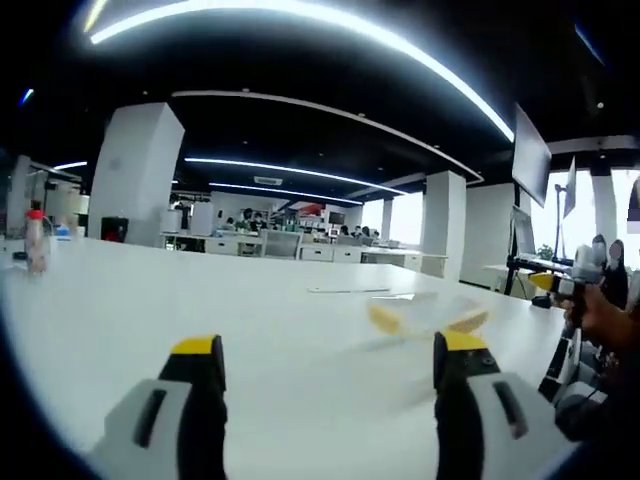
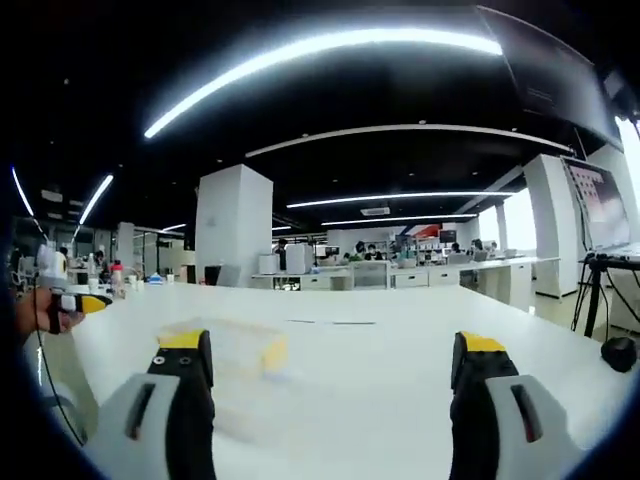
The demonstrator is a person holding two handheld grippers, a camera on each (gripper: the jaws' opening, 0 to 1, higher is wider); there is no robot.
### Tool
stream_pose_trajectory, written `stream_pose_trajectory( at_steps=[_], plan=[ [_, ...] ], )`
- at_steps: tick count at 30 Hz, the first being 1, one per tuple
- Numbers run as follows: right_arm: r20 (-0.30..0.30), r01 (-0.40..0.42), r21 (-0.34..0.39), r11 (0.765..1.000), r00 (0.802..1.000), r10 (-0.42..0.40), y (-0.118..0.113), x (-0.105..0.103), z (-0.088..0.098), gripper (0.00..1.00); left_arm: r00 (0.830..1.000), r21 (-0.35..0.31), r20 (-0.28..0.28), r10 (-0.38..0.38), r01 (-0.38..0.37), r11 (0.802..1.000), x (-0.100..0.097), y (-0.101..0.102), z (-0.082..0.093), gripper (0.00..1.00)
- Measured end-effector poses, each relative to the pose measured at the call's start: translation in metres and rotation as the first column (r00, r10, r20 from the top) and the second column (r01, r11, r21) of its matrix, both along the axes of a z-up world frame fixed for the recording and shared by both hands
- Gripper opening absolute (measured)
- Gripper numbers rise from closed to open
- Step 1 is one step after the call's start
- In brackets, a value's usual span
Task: Snap each plastic latch of the storage box into its locked position after aligning the lid with the box until every specified latch is closed and the lid sits flush.
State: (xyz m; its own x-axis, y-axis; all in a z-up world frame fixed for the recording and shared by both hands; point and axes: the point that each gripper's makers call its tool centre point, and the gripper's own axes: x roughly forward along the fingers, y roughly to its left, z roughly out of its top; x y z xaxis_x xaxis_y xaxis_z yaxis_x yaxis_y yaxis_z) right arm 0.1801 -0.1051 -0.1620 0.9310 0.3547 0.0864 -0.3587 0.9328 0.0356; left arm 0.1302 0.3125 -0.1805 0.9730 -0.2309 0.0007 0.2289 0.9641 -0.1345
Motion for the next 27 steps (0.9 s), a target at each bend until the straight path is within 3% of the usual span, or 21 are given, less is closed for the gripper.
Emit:
stream_pose_trajectory(
  at_steps=[7,27],
  plan=[
    [-0.021,0.019,0.028,0.999,1.0,-0.018,-0.002,-0.006,-0.008,1.0,1.0,0.0,-0.005,0.031,-0.031,1.0,-0.015,0.006,-0.006,0.85],
    [0.025,0.025,0.041,0.999,0.999,-0.026,0.001,-0.019,0.015,1.0,1.0,0.01,-0.008,0.008,-0.008,1.0,-0.023,-0.008,-0.007,0.84]
  ],
)
